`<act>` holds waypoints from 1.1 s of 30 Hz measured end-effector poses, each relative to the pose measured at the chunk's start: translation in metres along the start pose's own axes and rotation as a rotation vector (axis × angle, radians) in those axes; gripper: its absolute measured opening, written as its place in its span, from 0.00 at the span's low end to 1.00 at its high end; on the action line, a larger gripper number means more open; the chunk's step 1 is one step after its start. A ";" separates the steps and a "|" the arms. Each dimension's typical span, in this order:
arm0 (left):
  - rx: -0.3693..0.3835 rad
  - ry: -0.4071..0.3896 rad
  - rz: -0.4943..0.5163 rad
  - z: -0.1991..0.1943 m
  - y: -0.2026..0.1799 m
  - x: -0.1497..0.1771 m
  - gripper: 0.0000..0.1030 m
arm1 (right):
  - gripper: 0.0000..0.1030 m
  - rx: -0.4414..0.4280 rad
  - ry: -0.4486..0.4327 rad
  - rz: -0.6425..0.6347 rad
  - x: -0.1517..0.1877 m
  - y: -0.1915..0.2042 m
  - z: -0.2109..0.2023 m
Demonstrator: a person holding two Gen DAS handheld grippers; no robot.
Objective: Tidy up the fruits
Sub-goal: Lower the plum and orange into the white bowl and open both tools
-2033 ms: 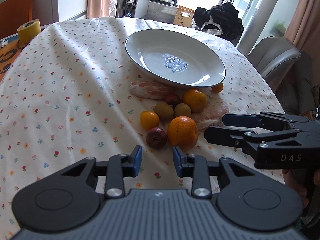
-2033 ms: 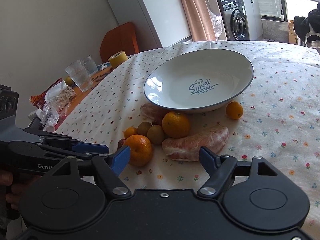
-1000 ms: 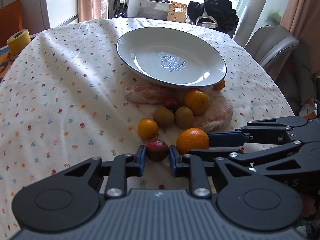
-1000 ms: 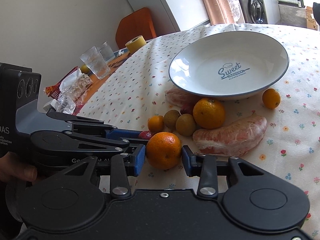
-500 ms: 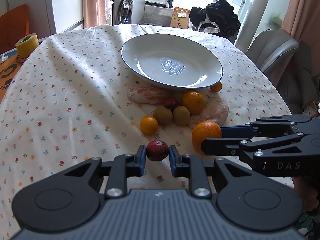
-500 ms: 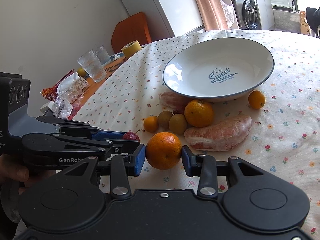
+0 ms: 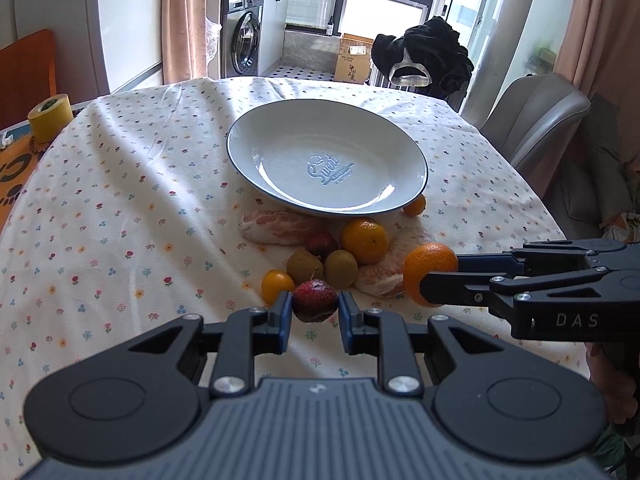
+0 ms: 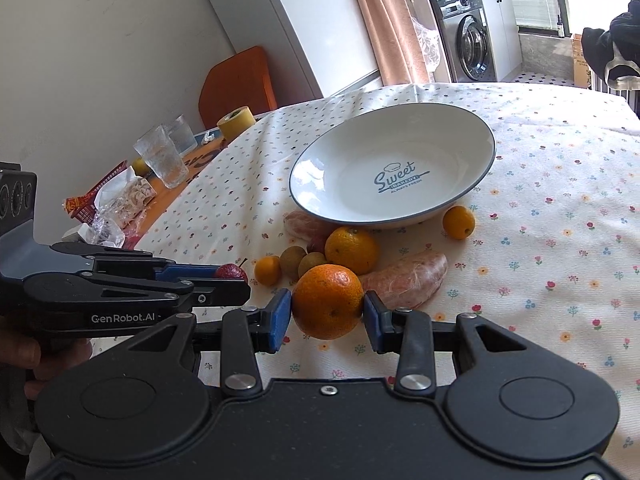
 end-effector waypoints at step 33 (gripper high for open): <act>-0.024 -0.045 0.044 0.039 0.007 -0.082 0.22 | 0.36 0.067 -0.074 0.029 -0.065 -0.034 0.017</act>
Point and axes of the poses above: each gripper's, at about its wrist camera, not at the fingertips, and z roughly the way its jaws point, y to its left, x to its underside, the point moved 6 cm from there along z, roughly the way its jaws point, and after that the axes turned 10 degrees about y, right-handed, at the moved point
